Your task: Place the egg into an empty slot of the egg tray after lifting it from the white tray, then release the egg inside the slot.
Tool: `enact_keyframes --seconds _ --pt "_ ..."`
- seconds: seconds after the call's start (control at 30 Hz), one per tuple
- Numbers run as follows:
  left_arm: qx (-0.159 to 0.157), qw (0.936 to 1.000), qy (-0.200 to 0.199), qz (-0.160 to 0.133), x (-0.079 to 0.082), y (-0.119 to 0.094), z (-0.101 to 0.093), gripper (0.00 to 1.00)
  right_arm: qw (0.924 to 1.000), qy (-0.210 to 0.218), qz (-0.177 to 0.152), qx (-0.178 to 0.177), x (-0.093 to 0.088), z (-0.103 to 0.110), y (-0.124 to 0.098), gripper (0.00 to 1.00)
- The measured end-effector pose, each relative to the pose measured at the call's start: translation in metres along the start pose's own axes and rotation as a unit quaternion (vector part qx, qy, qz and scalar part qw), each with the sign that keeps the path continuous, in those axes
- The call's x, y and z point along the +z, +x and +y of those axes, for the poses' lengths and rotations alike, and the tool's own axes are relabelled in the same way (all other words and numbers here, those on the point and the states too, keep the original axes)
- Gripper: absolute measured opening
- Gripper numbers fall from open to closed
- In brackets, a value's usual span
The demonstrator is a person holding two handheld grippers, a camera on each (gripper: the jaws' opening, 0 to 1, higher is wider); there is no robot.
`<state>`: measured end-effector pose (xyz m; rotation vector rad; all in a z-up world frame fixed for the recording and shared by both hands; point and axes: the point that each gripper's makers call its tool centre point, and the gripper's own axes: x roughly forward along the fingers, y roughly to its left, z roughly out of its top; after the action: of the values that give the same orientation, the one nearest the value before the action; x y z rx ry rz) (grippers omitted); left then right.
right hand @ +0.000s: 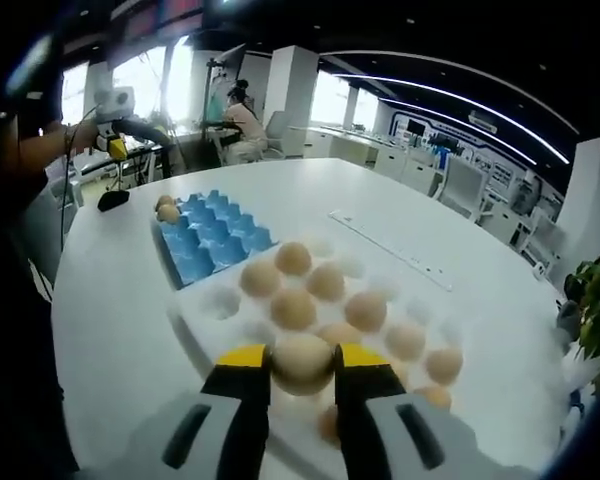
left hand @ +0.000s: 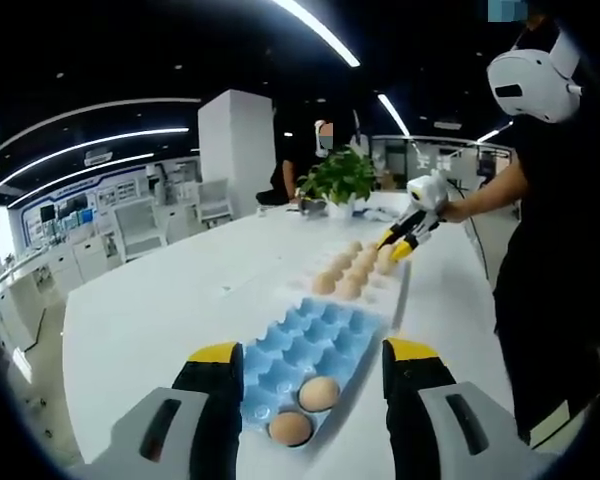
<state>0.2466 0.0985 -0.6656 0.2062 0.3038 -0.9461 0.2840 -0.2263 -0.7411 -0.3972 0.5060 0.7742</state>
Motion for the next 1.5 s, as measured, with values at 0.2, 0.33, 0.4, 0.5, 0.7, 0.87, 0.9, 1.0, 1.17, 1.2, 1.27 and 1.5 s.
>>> enact_keyframes --seconds 0.2,0.33,0.4,0.5,0.7,0.87,0.9,1.0,1.17,1.2,1.27,1.5 --pt "0.002 1.0 0.0 -0.002 0.0 -0.001 0.002 0.56 0.9999 -0.006 -0.007 0.007 0.011 0.004 0.002 0.24" --pt "0.003 1.0 0.001 0.0 -0.001 -0.001 0.002 0.56 0.9997 -0.012 -0.015 0.016 0.02 0.009 0.006 0.24" --pt "0.004 1.0 0.0 0.003 -0.002 -0.001 0.003 0.56 0.9995 -0.014 -0.019 0.022 0.025 0.014 0.008 0.24" --pt "0.004 1.0 0.001 0.001 0.0 0.0 0.003 0.56 0.999 -0.02 -0.026 0.031 0.031 0.02 0.013 0.24" --pt "0.005 1.0 0.001 0.004 -0.002 -0.001 0.004 0.56 0.9981 -0.026 -0.031 0.046 0.039 0.029 0.022 0.24" --pt "0.003 1.0 0.002 0.005 -0.002 -0.002 0.004 0.56 0.9967 -0.033 -0.039 0.064 0.049 0.042 0.029 0.24" --pt "0.003 1.0 0.003 0.005 -0.002 -0.001 0.004 0.56 0.9963 -0.036 -0.041 0.067 0.051 0.044 0.031 0.24" --pt "0.002 1.0 0.003 0.005 -0.001 -0.001 0.003 0.56 0.9948 -0.043 -0.048 0.08 0.059 0.054 0.038 0.24" --pt "0.003 1.0 0.003 0.004 -0.002 -0.003 0.004 0.56 0.9924 -0.048 -0.055 0.099 0.07 0.069 0.048 0.24" --pt "0.003 1.0 0.003 0.005 -0.003 -0.003 0.004 0.56 0.9919 -0.051 -0.058 0.1 0.073 0.071 0.049 0.24" --pt "0.003 1.0 0.003 0.005 -0.003 -0.003 0.004 0.55 0.9907 -0.049 -0.061 0.111 0.078 0.078 0.053 0.24" --pt "0.006 1.0 0.002 0.005 -0.004 -0.005 0.005 0.55 0.9869 -0.057 -0.072 0.133 0.09 0.097 0.066 0.25"
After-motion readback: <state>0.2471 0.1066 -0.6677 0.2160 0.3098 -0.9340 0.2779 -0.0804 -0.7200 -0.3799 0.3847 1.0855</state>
